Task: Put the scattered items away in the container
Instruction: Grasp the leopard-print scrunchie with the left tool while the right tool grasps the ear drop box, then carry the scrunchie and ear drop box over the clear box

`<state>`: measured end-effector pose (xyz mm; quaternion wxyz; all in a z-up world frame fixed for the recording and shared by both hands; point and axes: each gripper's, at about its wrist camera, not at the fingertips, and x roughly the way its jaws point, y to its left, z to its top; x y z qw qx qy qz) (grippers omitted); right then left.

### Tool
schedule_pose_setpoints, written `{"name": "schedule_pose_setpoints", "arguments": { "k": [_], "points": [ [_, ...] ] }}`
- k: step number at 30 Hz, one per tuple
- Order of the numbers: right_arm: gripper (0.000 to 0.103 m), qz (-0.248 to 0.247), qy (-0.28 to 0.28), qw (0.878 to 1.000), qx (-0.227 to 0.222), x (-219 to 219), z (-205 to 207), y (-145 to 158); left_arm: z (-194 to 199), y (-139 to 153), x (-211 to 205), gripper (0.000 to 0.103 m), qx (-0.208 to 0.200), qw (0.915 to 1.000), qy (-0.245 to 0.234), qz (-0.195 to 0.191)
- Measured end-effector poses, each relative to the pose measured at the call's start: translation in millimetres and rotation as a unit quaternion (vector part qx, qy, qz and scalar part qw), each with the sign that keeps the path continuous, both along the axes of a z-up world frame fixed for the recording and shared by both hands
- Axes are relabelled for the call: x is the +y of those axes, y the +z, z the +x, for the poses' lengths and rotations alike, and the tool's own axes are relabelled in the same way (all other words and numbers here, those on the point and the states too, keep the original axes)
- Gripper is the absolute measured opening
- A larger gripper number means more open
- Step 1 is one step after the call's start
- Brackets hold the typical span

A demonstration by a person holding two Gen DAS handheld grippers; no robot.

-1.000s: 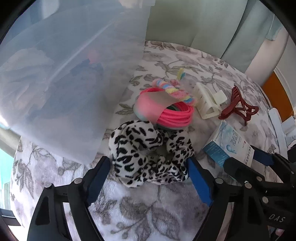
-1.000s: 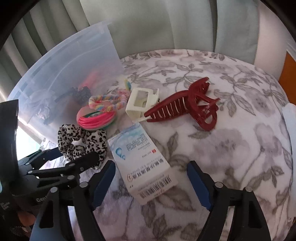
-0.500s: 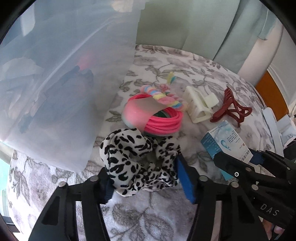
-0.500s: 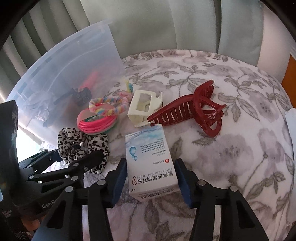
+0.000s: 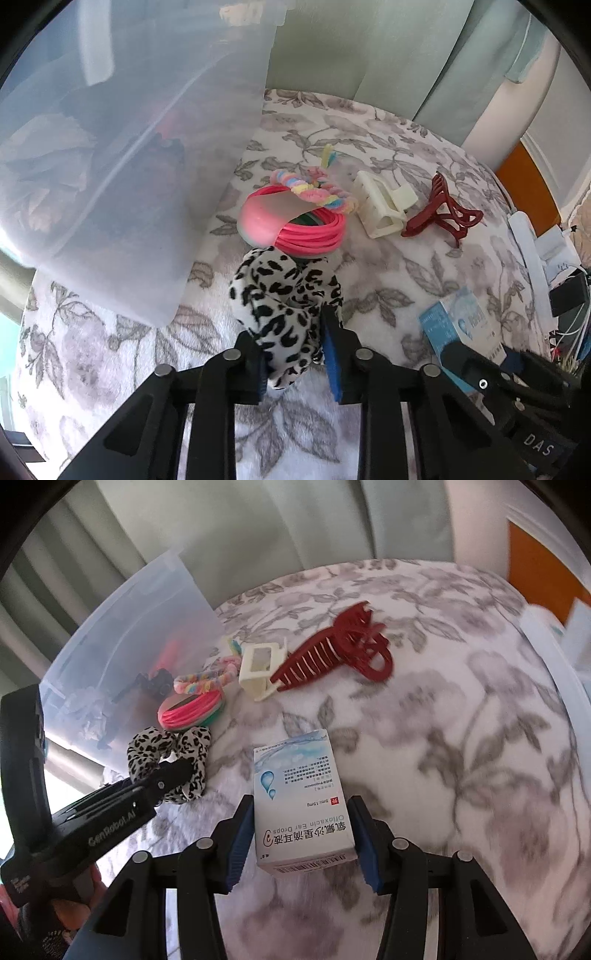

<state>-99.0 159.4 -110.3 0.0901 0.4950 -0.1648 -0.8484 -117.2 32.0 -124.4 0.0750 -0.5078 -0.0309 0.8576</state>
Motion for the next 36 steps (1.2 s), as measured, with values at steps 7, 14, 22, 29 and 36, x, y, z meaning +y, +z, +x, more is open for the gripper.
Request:
{"name": "schedule_pose_setpoints", "arguments": {
  "k": [7, 14, 22, 29, 36],
  "points": [
    [0.052, -0.016, -0.028, 0.999, 0.005, 8.9, 21.5, 13.2, 11.4, 10.2, -2.9, 0.021, 0.004, 1.0000, -0.001, 0.004],
    [0.050, -0.034, -0.052, 0.998, 0.011, 16.2, 38.0, 20.2, 27.7, 27.7, -2.3, 0.020, 0.016, 0.9998, -0.013, 0.003],
    [0.050, -0.050, -0.068, 0.996, 0.034, 20.5, 57.1, 40.0, 41.1, 54.4, 0.2, 0.020, 0.040, 0.9987, -0.026, 0.014],
    [0.050, -0.057, -0.080, 0.992, 0.082, 23.3, 68.8, 77.8, 55.0, 91.0, 0.9, 0.020, 0.081, 0.9952, -0.044, 0.031],
    [0.050, -0.057, -0.083, 0.984, 0.144, 20.4, 81.1, 125.6, 69.0, 135.2, -2.1, 0.020, 0.131, 0.9883, -0.058, 0.051]
  ]
}}
